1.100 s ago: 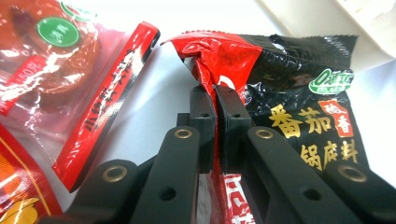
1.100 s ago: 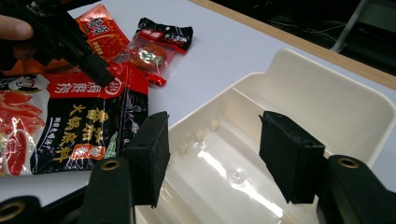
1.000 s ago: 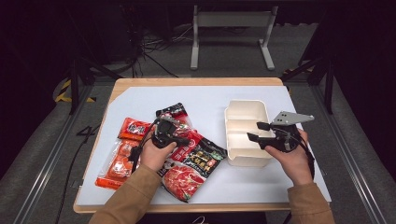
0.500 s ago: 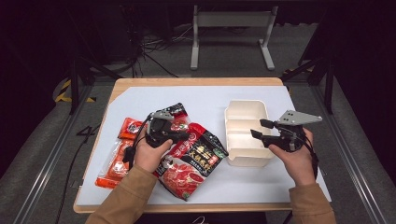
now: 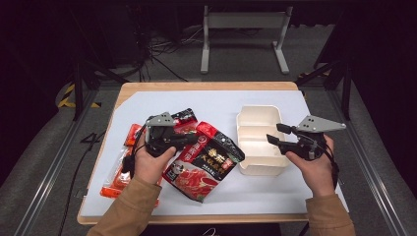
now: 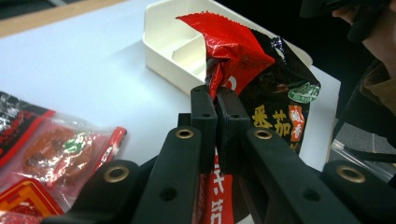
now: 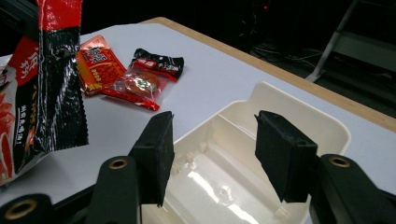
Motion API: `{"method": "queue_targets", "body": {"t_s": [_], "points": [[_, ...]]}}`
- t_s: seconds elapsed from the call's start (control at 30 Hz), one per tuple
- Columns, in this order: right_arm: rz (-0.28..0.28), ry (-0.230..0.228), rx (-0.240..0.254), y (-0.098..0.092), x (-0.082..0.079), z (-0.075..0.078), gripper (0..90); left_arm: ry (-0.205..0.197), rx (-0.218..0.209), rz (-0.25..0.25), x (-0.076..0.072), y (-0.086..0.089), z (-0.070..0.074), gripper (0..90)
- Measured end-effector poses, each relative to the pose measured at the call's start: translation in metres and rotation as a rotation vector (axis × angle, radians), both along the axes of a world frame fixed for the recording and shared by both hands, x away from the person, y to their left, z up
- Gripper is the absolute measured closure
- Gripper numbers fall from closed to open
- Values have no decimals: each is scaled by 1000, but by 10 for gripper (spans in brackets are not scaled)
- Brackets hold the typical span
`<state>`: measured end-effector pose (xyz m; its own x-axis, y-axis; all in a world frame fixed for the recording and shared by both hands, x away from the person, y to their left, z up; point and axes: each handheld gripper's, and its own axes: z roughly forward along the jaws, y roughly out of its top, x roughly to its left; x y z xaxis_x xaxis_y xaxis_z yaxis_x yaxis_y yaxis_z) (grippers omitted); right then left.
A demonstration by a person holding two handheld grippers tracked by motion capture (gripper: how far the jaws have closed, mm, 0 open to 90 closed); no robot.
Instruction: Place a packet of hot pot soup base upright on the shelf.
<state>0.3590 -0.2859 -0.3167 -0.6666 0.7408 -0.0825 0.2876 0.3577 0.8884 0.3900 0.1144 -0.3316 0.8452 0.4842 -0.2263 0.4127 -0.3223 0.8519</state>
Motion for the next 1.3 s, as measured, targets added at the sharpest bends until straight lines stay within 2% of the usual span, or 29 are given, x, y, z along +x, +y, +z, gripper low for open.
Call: {"method": "queue_targets", "body": {"t_s": [0.1,0.2,0.33,0.43,0.8,0.97,1.1,1.2,1.3], "points": [[3,-6,2,0,-1,1,467,-22,-9,-1,-4,1,4,873],[6,-10,0,1,-2,2,470,-61,-18,-1,-9,3,11,874],[9,-16,2,2,-3,4,470,-111,-29,22,-15,2,15,874],[9,-21,1,3,-4,5,472,-131,-37,47,-18,2,16,875],[52,-32,12,11,-10,12,466,-161,-87,76,-22,9,21,877],[114,-16,64,18,-14,17,449,-170,-110,88,-24,11,22,877],[186,-1,116,27,-17,19,437,-181,-128,93,-25,12,23,877],[222,14,135,35,-18,20,405,-185,-148,84,-27,12,24,877],[230,18,135,41,-19,20,384,-181,-160,74,-29,11,25,877]]}}
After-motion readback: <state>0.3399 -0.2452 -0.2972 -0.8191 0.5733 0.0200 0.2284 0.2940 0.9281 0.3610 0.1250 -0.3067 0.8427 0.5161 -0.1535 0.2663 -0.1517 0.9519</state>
